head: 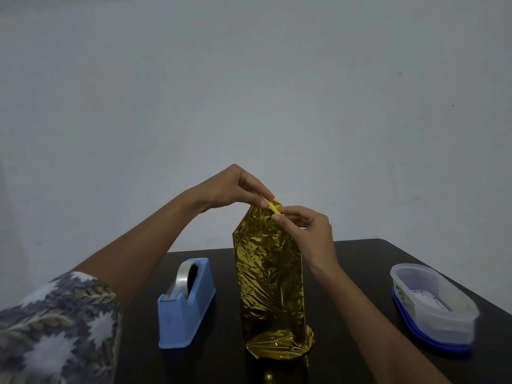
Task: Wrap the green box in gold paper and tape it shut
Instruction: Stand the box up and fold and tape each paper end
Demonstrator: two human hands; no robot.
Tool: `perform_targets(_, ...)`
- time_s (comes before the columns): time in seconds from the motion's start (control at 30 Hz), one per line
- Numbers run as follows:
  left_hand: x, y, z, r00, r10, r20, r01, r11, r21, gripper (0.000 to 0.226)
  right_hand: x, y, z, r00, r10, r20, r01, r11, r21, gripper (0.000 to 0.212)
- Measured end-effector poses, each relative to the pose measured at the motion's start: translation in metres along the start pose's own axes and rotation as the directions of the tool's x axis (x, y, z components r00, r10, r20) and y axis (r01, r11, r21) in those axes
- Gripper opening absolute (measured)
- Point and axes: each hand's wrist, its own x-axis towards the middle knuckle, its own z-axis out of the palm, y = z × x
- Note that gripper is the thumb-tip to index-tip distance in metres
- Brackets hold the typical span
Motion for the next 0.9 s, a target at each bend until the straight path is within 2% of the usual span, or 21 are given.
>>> perform_targets(0.17, 0.003, 0.005, -0.001, 1.000, 0.024, 0.019, -0.025, 0.999, 0.041, 0.015, 0.004, 0.000, 0.001, 1.000, 0.001, 0.008, 0.000, 0.994, -0.111, 0.003)
perform_targets(0.37, 0.005, 0.007, -0.003, 1.000, 0.011, 0.029, -0.013, 0.996, 0.089, 0.019, 0.005, 0.000, 0.003, 1.000, -0.005, -0.004, 0.005, 0.988, -0.157, 0.015)
perform_targets(0.47, 0.004, 0.001, -0.007, 0.997, -0.069, 0.041, 0.068, 0.997, 0.033, 0.031, 0.005, 0.000, 0.004, 1.000, 0.008, -0.010, -0.010, 0.989, -0.150, 0.015)
perform_targets(0.57, 0.001, -0.007, -0.007, 0.990, -0.119, 0.076, 0.118, 0.993, 0.023, 0.026, 0.004, 0.000, 0.005, 1.000, 0.022, -0.005, -0.022, 0.989, -0.147, 0.015)
perform_targets(0.73, -0.001, -0.016, -0.004, 0.992, -0.119, 0.034, 0.123, 0.985, -0.124, 0.023, 0.005, 0.000, 0.006, 0.999, 0.032, -0.009, -0.033, 0.986, -0.162, 0.015)
perform_targets(0.9, -0.002, -0.020, 0.001, 0.993, -0.110, 0.039, 0.115, 0.977, -0.181, 0.024, 0.004, 0.000, 0.007, 0.999, 0.033, -0.006, -0.033, 0.986, -0.163, 0.017)
